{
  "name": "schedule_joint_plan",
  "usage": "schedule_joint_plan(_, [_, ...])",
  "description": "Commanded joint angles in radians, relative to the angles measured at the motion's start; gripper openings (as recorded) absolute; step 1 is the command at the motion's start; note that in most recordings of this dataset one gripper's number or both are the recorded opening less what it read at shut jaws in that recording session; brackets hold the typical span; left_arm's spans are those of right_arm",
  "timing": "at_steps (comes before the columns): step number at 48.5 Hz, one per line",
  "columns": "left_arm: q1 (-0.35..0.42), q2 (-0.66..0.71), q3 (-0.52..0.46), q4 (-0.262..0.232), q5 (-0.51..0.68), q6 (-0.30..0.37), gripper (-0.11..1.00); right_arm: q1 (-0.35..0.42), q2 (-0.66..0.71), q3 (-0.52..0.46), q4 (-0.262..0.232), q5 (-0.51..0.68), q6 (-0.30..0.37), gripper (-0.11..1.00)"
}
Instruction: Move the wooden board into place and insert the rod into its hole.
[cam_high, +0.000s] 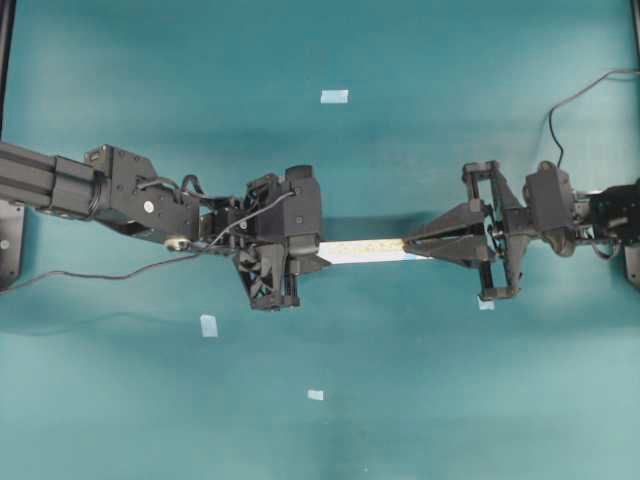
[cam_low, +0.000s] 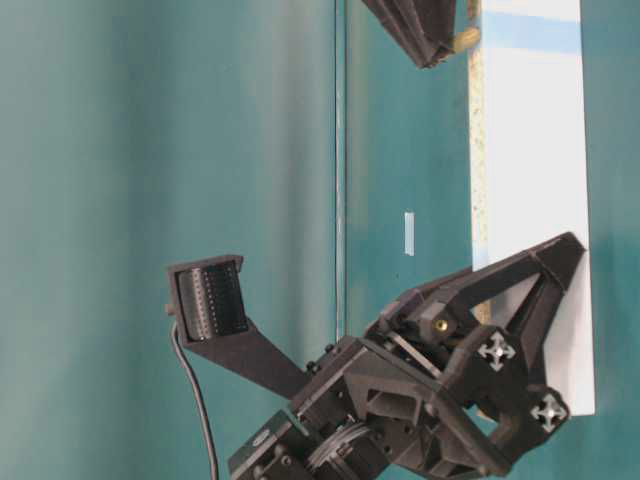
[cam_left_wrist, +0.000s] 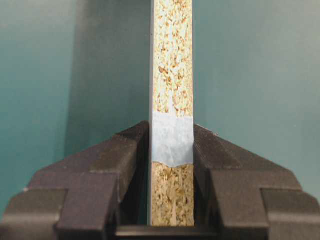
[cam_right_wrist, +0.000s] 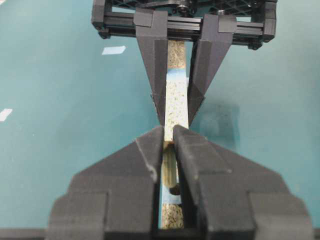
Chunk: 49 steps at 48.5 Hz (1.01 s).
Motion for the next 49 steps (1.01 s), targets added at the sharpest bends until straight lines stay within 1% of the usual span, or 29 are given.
schedule_joint_plan(1, [-0.006,-0.009,-0.009,0.000,-0.005,-0.006,0.22,0.005,-0.005,0.002,0.014,-0.006,-0.002,0.10])
schedule_joint_plan(9, [-0.006,-0.009,-0.009,0.002,-0.005,-0.006,0.22,0.006,0.008,0.003,0.032,-0.005,-0.006,0.10])
schedule_joint_plan(17, [-0.006,-0.009,-0.009,0.002,-0.005,-0.006,0.22,0.006,0.012,0.005,0.035,0.002,-0.006,0.10])
schedule_joint_plan(33, [-0.012,-0.009,-0.011,0.002,-0.005,-0.008,0.22,0.006,0.012,0.023,0.072,0.008,-0.014,0.10])
schedule_joint_plan(49, [-0.012,-0.009,-0.011,0.002,-0.005,-0.008,0.22,0.006,0.012,0.023,0.077,0.026,-0.017,0.10])
